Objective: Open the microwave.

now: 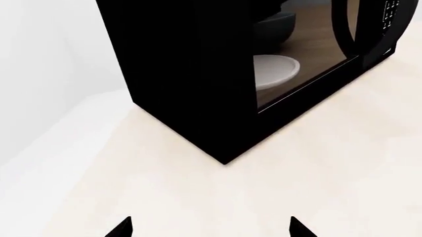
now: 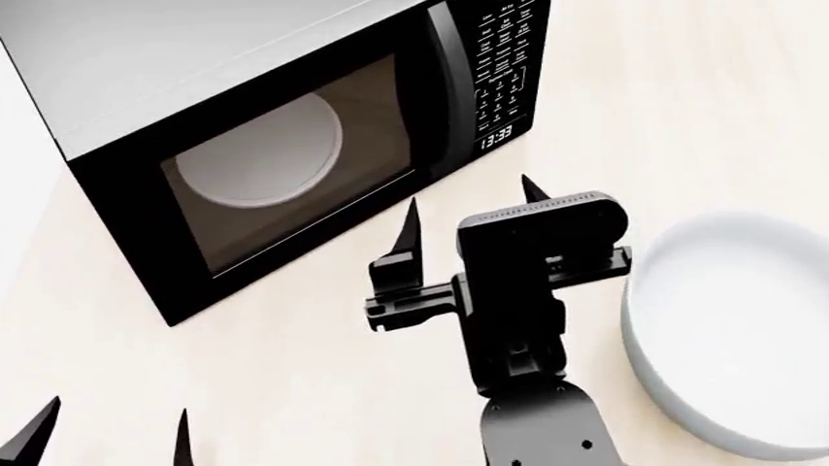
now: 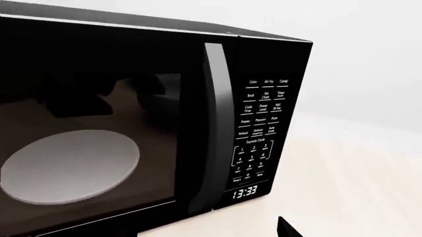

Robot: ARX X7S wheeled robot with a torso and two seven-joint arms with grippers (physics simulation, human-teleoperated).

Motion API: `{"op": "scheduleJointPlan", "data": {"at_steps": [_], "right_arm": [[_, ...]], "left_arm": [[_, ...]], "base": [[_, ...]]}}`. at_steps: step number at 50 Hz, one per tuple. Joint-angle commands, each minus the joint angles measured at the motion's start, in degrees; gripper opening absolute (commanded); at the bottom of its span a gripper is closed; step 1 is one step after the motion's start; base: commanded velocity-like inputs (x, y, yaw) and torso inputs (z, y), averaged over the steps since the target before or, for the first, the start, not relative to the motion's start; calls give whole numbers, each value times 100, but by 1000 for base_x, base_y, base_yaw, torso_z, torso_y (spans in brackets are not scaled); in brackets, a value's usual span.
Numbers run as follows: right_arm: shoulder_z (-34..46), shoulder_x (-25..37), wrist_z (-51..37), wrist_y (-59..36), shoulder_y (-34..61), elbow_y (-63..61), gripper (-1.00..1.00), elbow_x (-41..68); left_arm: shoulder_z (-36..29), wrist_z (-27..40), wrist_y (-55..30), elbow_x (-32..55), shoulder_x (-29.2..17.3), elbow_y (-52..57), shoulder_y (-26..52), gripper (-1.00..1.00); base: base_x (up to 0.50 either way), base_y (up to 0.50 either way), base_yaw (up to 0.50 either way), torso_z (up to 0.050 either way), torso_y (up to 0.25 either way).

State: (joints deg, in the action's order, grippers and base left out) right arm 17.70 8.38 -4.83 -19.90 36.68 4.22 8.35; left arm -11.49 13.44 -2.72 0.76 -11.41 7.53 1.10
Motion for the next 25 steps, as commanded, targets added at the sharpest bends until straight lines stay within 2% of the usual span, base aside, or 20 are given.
{"op": "scheduleJointPlan", "data": {"at_steps": [1, 25], "right_arm": [[108, -85, 17, 184, 577, 780, 100, -96], [403, -345, -18, 851, 1623, 2627, 100, -314]], "left_arm": [[-19, 33, 14, 10, -32, -81, -4, 100], [-85, 89, 61, 73, -61, -261, 78, 100]], "base": [[0, 0, 0, 0, 0], [0, 0, 0, 0, 0]]}}
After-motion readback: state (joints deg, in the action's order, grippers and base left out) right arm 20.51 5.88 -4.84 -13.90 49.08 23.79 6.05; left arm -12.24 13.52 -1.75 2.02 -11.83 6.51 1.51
